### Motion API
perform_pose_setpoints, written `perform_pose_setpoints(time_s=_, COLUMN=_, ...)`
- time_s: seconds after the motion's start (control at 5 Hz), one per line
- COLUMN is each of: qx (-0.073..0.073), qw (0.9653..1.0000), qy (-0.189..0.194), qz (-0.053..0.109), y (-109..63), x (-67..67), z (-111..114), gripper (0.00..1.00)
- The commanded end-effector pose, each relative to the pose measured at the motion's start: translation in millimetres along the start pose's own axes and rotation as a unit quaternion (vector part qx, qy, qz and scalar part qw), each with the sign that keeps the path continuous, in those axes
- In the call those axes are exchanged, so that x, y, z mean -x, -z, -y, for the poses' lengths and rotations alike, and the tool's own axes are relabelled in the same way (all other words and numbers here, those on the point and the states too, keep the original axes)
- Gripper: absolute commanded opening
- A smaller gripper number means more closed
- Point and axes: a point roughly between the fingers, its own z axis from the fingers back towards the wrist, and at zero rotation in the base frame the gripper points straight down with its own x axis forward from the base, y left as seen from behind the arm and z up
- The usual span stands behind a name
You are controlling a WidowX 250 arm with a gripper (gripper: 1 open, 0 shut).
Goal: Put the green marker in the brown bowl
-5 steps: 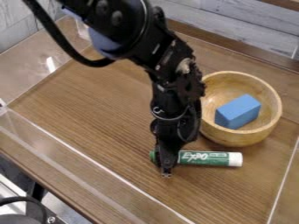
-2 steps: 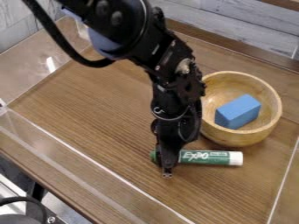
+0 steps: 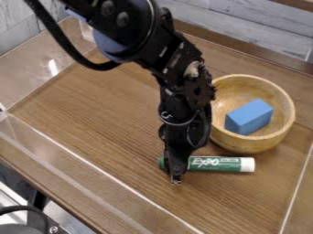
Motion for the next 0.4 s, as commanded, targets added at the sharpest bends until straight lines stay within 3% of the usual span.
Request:
perform_pose_setpoints(time_s=0.0, qx=-0.006, qw=0.9999, qy=0.006, qz=0.006, y=-1.1, x=-4.6, z=-2.0, gripper=0.00)
perform_pose_setpoints(time_s=0.2, qx=-0.007, qw=0.9999, qy=0.007, qz=0.006, y=-0.5, x=-4.6, z=-2.5, gripper=0.00)
